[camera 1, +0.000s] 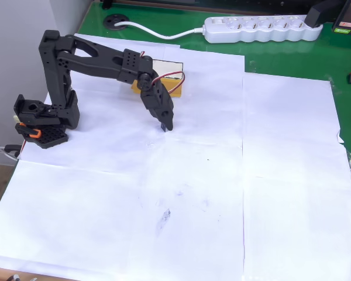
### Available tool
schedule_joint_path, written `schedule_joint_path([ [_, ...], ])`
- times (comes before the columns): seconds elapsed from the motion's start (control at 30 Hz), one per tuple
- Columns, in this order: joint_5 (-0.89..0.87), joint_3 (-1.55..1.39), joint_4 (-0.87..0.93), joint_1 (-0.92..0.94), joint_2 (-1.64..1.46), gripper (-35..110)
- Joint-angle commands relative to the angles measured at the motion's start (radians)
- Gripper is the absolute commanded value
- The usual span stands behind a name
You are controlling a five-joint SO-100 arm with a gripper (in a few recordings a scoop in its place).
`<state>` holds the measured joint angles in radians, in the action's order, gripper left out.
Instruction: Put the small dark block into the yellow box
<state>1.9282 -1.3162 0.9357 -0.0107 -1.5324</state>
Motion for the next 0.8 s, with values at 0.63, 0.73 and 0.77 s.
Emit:
schedule_joint_path([
  [0.63,0.123,-0.084,-0.006,-0.054,-0.034,13],
  [0.73,0.117,-0.084,-0.006,-0.054,-0.040,12],
  [0.77,0.117,-0.084,-0.006,-0.055,-0.040,11],
])
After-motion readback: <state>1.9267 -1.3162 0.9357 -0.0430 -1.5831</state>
